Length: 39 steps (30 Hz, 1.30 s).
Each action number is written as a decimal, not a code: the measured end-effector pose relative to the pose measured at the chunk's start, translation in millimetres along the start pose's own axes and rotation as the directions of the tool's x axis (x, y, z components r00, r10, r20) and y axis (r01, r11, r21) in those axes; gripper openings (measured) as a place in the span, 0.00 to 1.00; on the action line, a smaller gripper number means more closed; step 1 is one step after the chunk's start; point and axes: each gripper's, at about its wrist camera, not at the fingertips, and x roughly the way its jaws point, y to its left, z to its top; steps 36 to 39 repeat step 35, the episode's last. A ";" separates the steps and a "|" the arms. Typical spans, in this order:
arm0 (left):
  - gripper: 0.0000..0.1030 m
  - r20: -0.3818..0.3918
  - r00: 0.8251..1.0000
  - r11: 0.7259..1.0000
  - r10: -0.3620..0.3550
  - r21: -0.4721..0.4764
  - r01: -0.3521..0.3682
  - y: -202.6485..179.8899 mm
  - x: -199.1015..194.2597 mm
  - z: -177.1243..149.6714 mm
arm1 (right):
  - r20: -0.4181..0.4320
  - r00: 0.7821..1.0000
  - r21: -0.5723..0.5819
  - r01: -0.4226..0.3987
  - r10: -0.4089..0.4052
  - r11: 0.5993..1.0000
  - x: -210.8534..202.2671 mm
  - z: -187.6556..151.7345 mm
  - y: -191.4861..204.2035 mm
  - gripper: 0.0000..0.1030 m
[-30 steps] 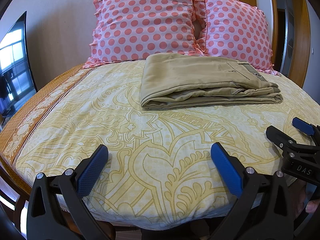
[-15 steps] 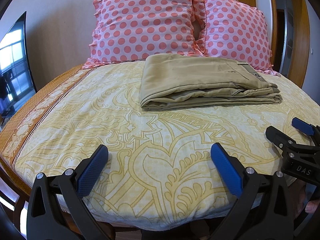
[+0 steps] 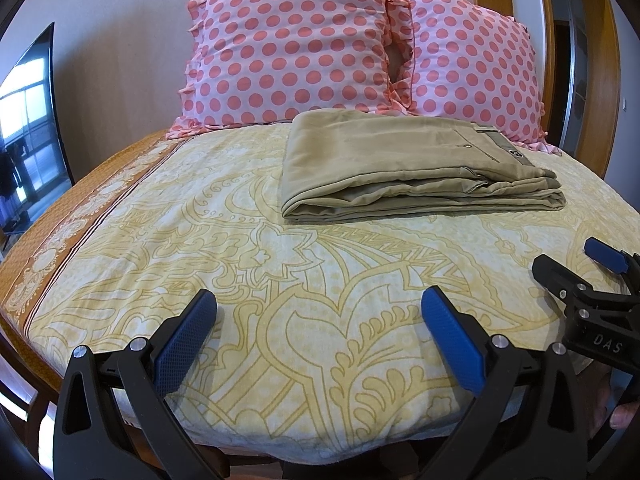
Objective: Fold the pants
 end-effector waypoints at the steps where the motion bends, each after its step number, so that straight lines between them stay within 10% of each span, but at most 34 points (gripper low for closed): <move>1: 0.99 0.000 1.000 1.000 0.000 0.000 0.000 -0.4 0.2 0.9 | 0.000 1.000 0.000 0.000 0.000 1.000 0.0 -0.1 0.1 0.98; 39: 0.99 -0.001 1.000 1.000 0.002 -0.003 -0.002 -2.7 2.5 0.9 | 0.005 1.000 0.002 0.003 -0.003 1.000 0.9 -1.2 1.9 0.98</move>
